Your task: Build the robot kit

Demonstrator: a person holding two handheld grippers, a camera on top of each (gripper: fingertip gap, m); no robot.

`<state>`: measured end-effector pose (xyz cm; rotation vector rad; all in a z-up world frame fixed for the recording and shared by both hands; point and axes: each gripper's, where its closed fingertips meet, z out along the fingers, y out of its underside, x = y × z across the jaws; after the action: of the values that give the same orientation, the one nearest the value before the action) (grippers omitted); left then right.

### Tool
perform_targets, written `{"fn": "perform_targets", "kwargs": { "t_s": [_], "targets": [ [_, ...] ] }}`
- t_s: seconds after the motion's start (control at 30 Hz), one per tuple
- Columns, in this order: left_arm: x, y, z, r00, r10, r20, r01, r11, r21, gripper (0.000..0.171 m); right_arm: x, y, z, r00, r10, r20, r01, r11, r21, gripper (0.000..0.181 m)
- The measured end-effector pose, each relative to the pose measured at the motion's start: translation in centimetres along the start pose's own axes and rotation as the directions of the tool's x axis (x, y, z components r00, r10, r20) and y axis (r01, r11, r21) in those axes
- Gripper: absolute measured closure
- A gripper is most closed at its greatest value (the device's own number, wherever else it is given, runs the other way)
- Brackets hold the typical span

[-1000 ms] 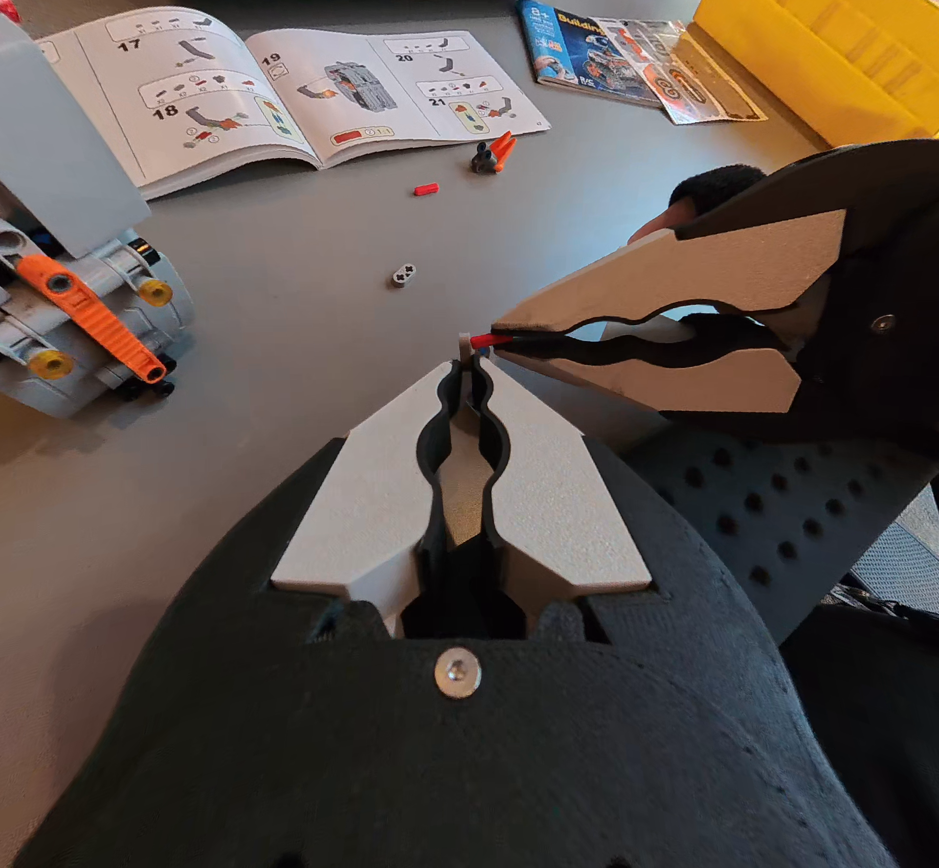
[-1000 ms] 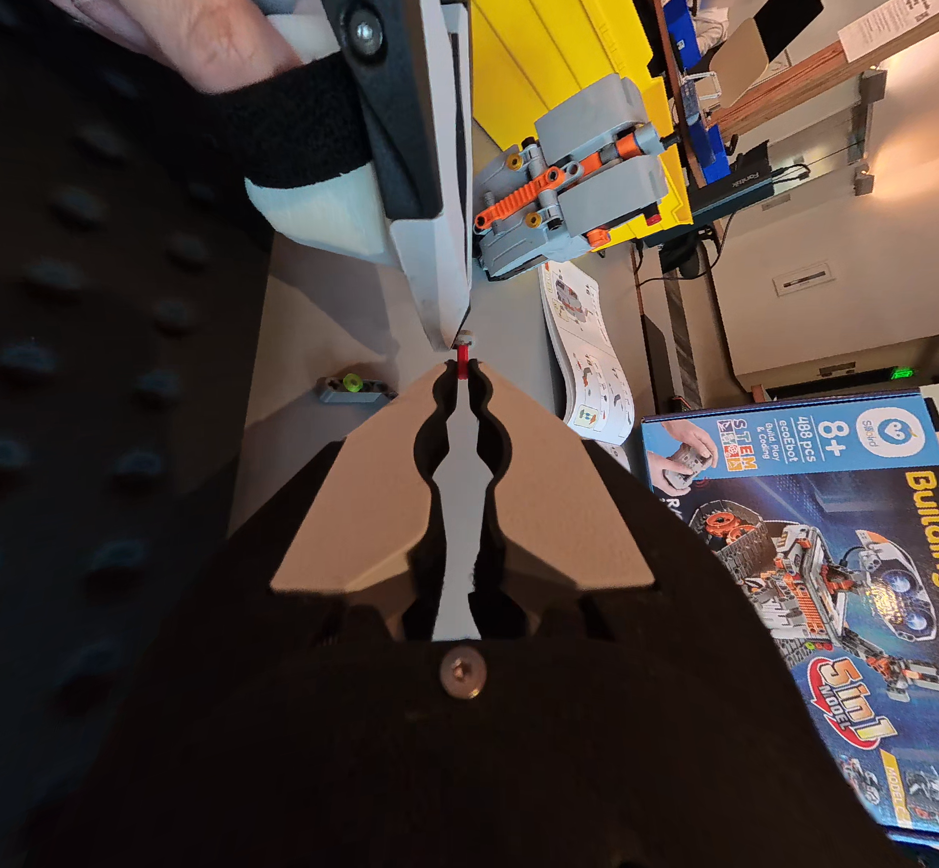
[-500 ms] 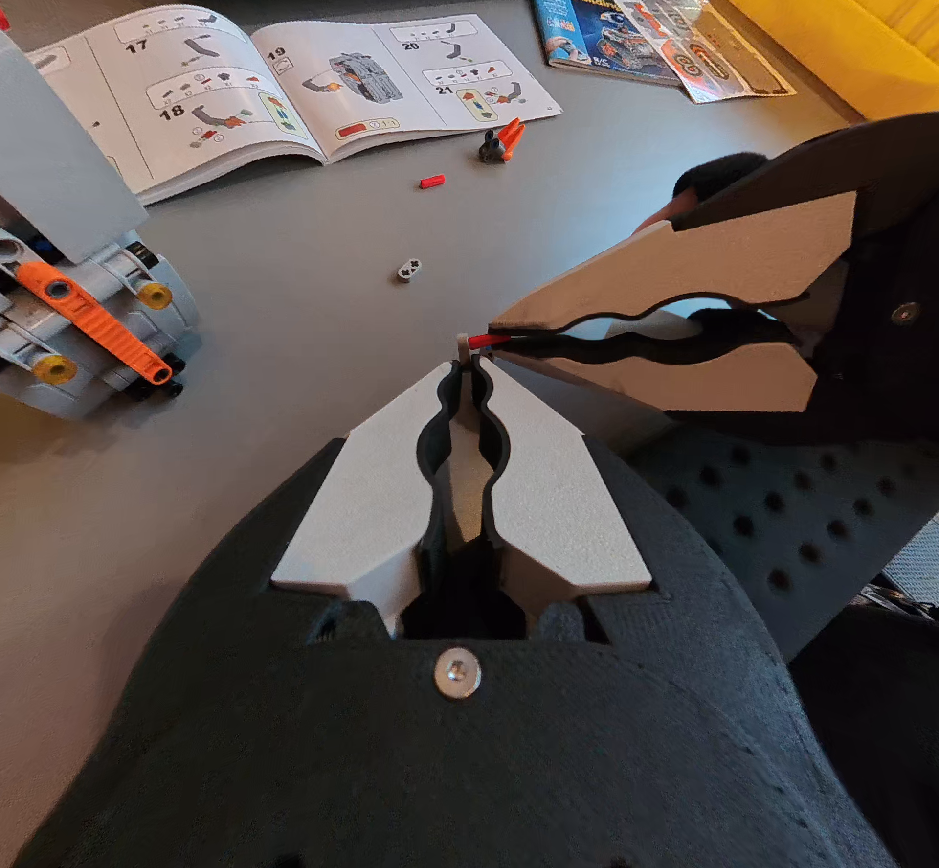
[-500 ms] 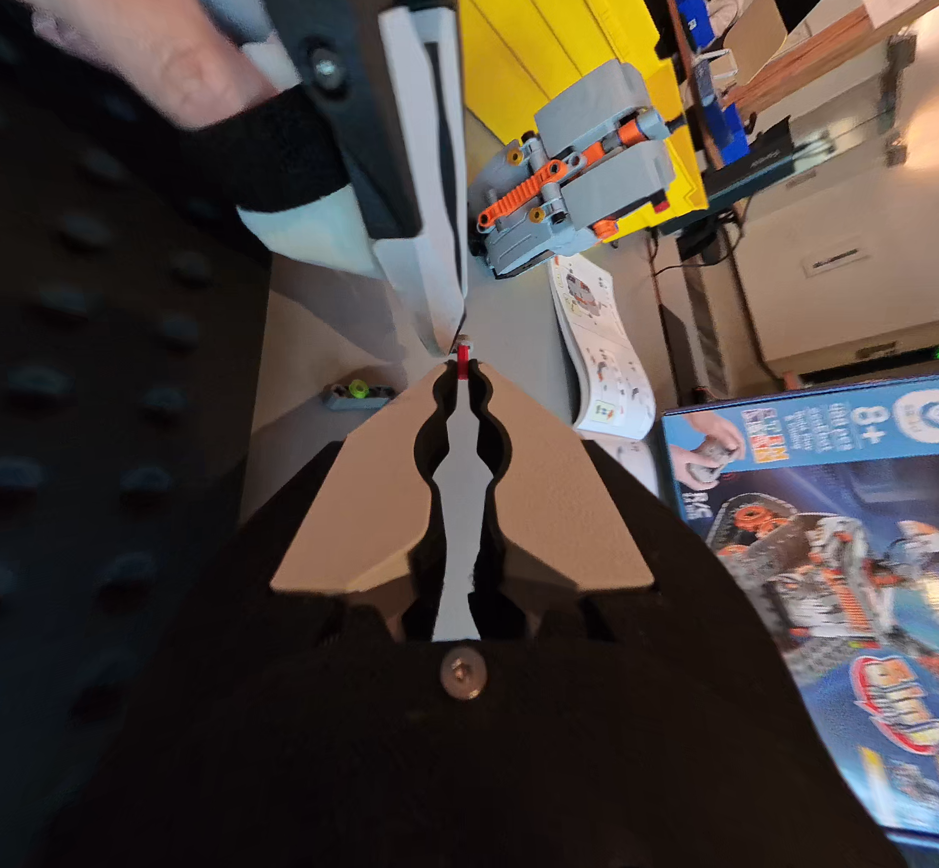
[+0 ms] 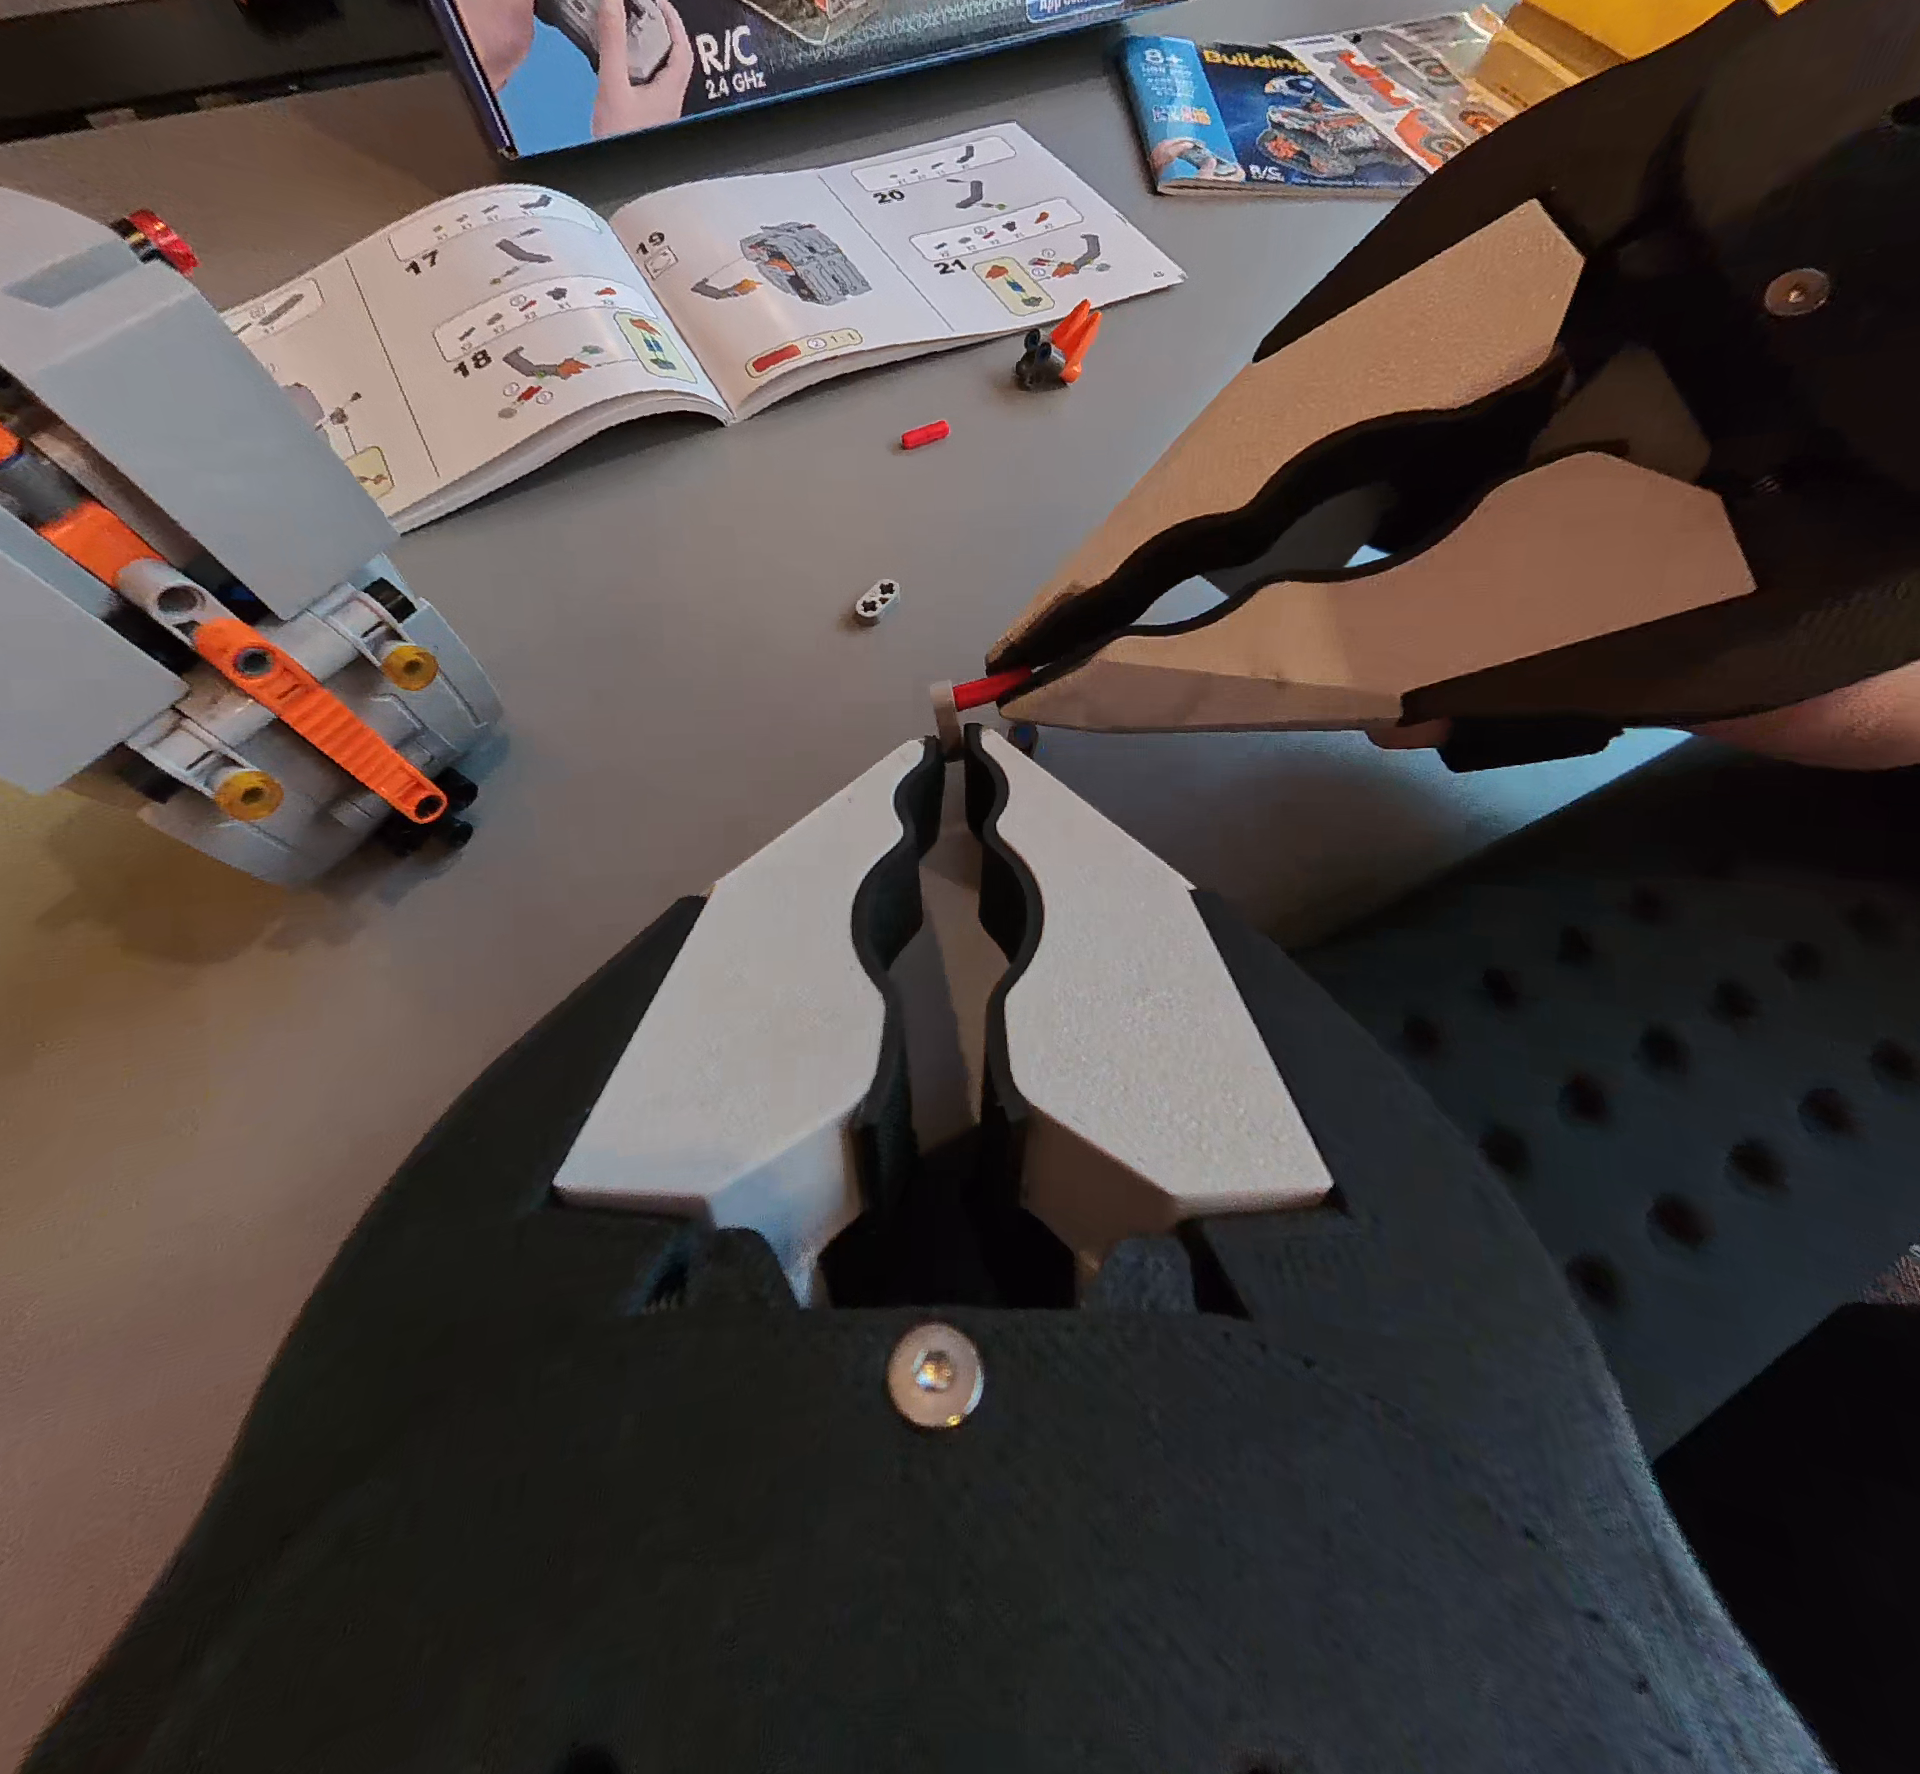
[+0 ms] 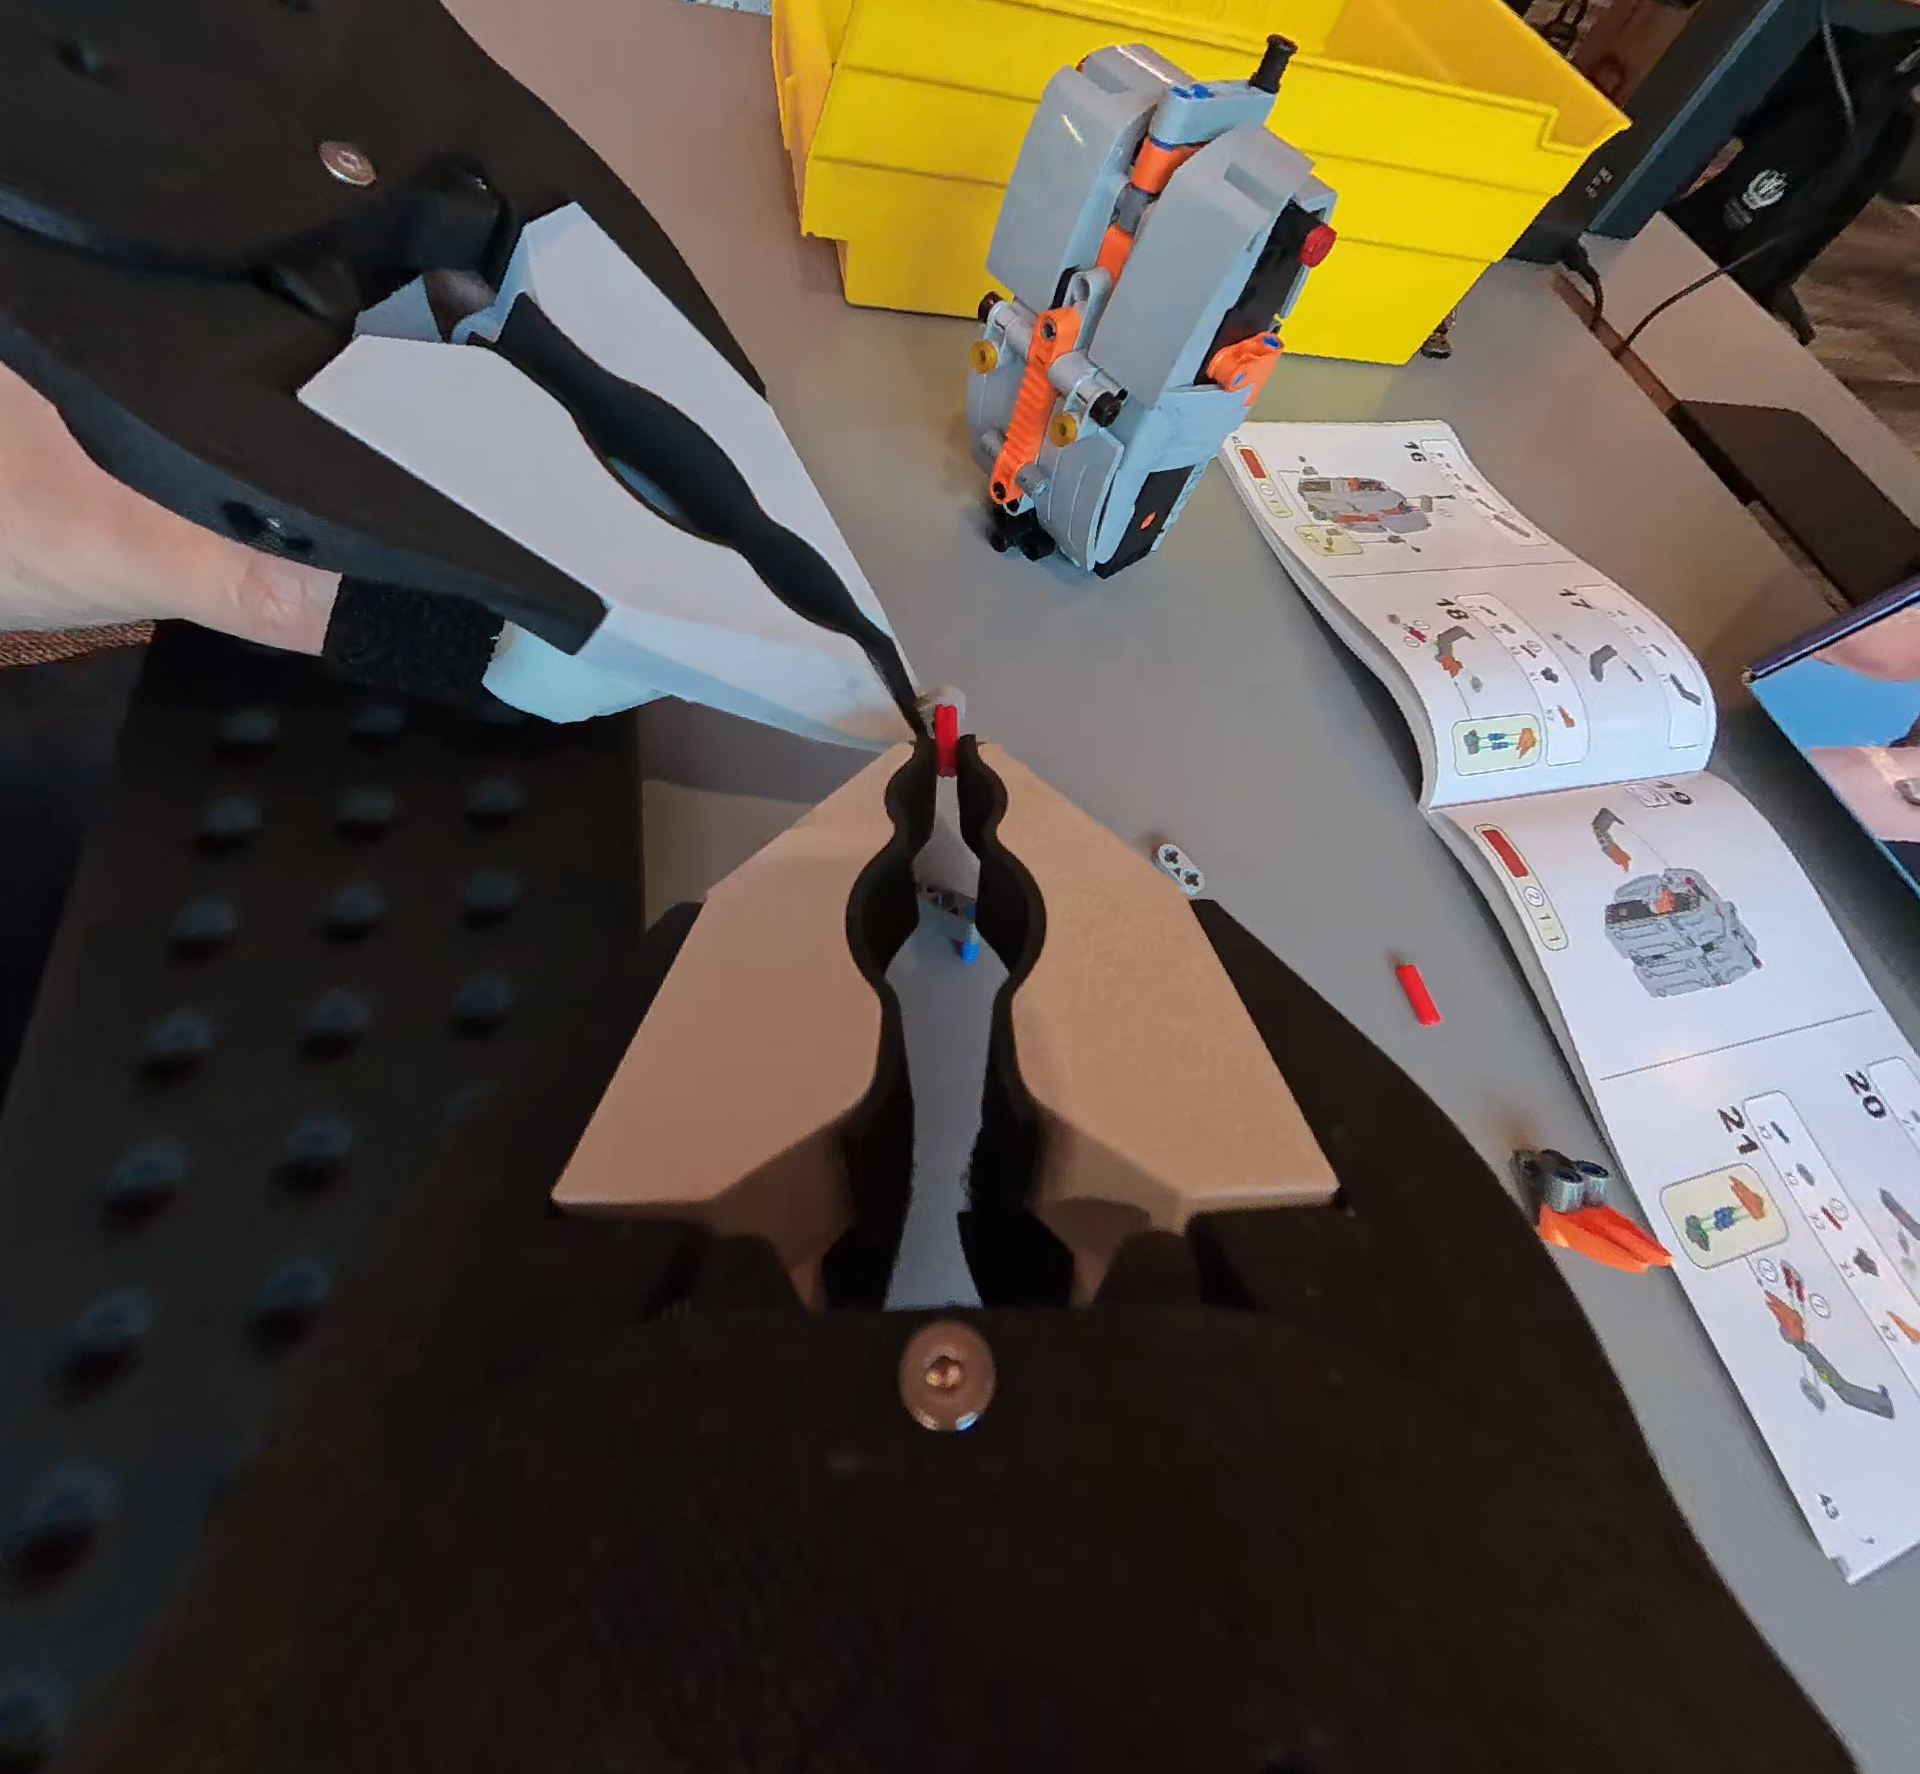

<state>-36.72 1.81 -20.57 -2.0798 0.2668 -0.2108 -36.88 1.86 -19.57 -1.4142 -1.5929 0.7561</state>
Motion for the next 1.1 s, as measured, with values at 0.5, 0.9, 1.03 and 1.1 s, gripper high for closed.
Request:
{"fn": "perform_targets", "kwargs": {
  "t_s": [0.5,0.9,1.03,1.1],
  "targets": [
    [0.2,0.2,-0.1,0.985,0.166,0.039,-0.166,0.986,-0.01,0.17,-0.3,0.2,0.1,0.999,0.032,0.01,-0.032,0.999,-0.014,0.178],
    [0.8,1.1,-0.6,0.911,0.411,-0.045,-0.411,0.912,0.001,0.169,-1.2,0.6,-0.1,0.99,-0.007,0.143,0.005,1.0,0.014,0.178],
    [0.7,1.3,-0.6,0.89,0.452,-0.063,-0.452,0.892,0.001,0.169,-1.4,0.7,0.2,0.989,-0.009,0.146,0.008,1.0,0.01,0.178],
    [0.7,1.5,-0.5,0.884,0.463,-0.067,-0.465,0.885,-0.007,0.169,-1.4,0.8,0.3,0.989,-0.025,0.143,0.024,1.0,0.011,0.178]
  ]
}}
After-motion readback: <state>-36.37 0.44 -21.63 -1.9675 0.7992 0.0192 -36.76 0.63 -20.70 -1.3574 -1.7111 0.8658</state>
